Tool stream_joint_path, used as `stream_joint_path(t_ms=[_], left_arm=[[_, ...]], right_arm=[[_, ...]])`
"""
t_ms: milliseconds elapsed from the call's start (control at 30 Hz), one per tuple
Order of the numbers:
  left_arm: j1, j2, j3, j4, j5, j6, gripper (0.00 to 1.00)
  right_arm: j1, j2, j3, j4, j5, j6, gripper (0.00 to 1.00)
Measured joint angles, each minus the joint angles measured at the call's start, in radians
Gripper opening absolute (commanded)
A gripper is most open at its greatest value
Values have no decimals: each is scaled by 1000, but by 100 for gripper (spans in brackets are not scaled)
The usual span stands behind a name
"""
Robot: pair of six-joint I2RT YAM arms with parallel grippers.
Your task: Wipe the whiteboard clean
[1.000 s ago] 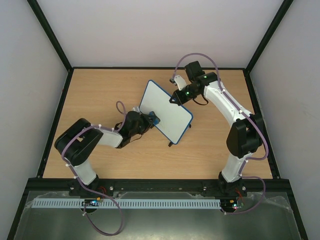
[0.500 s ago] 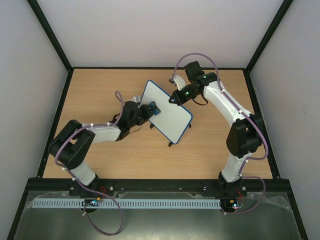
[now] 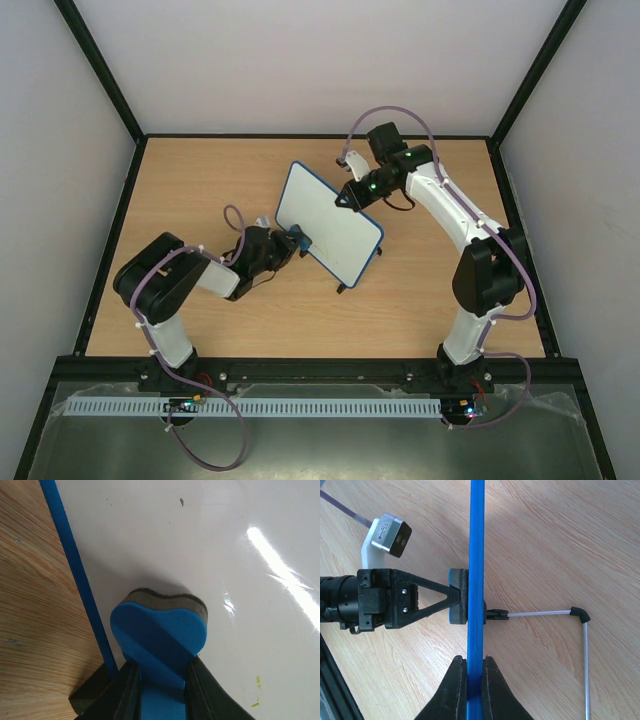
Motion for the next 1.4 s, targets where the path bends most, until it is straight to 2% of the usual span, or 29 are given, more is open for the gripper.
stream_joint_path(t_ms=[100,233,400,567,733,867,967,1100,1267,1400], left_arm=[[5,-1,3,0,13,4,3],[13,-9,53,-80,51,45,3],[-13,-24,229,-288,72,135,3],[-58,-53,303,-323,72,169,3],[-73,-47,284,-277,42,154,3],[-87,-31,211,-147,16,106,3],[-108,-8,141,-110,14,76,3],[-124,29,74,-128,18,64,3],[-121,14,82,-151,30,65,3],[-120,-21,138,-261,32,89,3]], right_arm=[[0,0,0,0,-3,0,2],[0,0,0,0,4,8,2],[-4,-6,11,8,42,19,2],[-18,0,11,14,75,13,2],[-18,1,11,15,80,6,2],[-18,1,11,17,75,3,2],[-17,1,10,19,64,2,2],[-10,1,7,26,34,-5,2],[-1,-1,7,29,19,-3,2],[-1,-1,7,29,19,-2,2]])
